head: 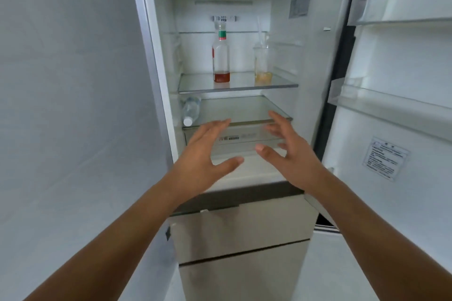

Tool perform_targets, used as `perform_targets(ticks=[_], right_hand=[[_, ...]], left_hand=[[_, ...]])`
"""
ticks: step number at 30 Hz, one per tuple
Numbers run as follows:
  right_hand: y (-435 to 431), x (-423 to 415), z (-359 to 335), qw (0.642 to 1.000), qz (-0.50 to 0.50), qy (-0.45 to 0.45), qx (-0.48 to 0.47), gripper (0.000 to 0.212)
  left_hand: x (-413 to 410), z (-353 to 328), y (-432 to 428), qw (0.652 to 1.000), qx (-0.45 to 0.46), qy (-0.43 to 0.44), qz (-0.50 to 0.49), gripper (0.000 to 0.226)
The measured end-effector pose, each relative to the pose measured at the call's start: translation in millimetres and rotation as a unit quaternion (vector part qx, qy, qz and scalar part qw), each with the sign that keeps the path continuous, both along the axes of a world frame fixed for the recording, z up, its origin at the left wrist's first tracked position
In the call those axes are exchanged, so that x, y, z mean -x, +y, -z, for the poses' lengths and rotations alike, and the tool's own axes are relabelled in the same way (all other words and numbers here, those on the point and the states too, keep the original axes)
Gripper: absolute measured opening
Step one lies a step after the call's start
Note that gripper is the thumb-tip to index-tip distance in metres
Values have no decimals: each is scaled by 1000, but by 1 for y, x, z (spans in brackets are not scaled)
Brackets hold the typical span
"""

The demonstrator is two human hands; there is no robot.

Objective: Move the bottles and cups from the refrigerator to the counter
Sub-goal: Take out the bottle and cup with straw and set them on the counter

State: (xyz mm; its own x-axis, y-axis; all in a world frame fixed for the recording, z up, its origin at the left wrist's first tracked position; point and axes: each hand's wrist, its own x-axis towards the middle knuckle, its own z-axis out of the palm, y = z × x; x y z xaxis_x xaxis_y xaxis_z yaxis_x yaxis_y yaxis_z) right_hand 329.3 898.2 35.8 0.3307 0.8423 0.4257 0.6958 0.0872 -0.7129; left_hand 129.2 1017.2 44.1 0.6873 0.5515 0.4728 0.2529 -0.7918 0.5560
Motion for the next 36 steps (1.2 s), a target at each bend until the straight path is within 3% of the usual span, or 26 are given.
perform_targets(ticks=[11, 20, 27, 36], right_hand=[[113, -83, -68, 996, 74, -26, -52, 86], [227, -179, -100, 981, 171, -47, -77, 100], [291, -211, -91, 970, 233, -5, -66, 97], [317, -218, -84, 965, 230, 19, -125, 88]], left_hand=[[-110, -61, 124, 996, -22, -88, 25, 91], [-208, -92, 235, 987, -15, -103, -122, 97], [-247, -92, 296, 964, 19, -143, -224, 108], [-262, -90, 319, 966, 81, -166, -180, 101]])
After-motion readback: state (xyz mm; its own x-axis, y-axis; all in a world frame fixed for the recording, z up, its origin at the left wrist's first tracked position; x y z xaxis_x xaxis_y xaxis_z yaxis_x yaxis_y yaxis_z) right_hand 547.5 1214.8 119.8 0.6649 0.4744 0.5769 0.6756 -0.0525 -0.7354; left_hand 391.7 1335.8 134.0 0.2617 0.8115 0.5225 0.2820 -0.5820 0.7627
